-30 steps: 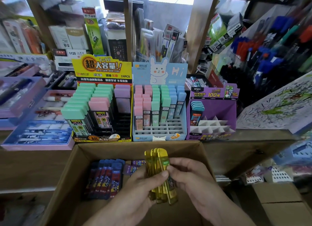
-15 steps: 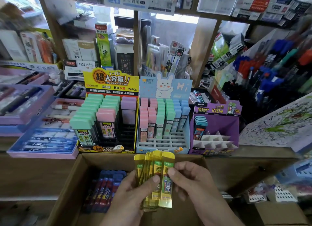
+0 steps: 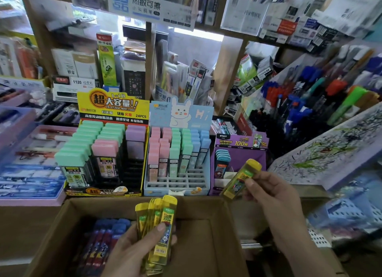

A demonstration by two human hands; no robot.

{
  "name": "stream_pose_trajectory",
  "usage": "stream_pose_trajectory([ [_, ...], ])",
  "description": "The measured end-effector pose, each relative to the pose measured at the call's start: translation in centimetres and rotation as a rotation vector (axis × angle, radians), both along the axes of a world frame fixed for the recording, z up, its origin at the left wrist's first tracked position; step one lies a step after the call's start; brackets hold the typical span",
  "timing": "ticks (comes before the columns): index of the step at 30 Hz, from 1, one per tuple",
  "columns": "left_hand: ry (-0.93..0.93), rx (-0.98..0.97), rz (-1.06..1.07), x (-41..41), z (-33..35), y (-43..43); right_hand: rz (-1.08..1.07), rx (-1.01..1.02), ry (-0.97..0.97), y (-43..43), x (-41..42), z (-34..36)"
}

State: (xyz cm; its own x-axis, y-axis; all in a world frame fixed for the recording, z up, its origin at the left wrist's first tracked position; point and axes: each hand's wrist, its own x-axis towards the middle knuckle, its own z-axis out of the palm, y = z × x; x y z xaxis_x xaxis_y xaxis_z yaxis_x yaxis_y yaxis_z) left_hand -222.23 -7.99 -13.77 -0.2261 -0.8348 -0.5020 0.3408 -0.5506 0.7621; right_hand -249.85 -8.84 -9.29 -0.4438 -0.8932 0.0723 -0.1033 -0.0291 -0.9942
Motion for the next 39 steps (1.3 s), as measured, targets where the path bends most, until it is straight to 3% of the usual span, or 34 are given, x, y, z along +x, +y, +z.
stream_pose_trajectory([
  [8,-0.045,-0.010,-0.012,0.0,-0.1,-0.1,-0.104,-0.058,0.119,-3.7,-2.7,1.8],
  [19,-0.035,0.009,-0.016,0.2,0.1,0.0,-0.023,0.059,0.360,-7.5,-2.9,0.1],
  [39,-0.026,0.033,-0.011,0.1,-0.3,-0.4,0.042,0.225,0.494,-8.3,-3.8,-1.1],
])
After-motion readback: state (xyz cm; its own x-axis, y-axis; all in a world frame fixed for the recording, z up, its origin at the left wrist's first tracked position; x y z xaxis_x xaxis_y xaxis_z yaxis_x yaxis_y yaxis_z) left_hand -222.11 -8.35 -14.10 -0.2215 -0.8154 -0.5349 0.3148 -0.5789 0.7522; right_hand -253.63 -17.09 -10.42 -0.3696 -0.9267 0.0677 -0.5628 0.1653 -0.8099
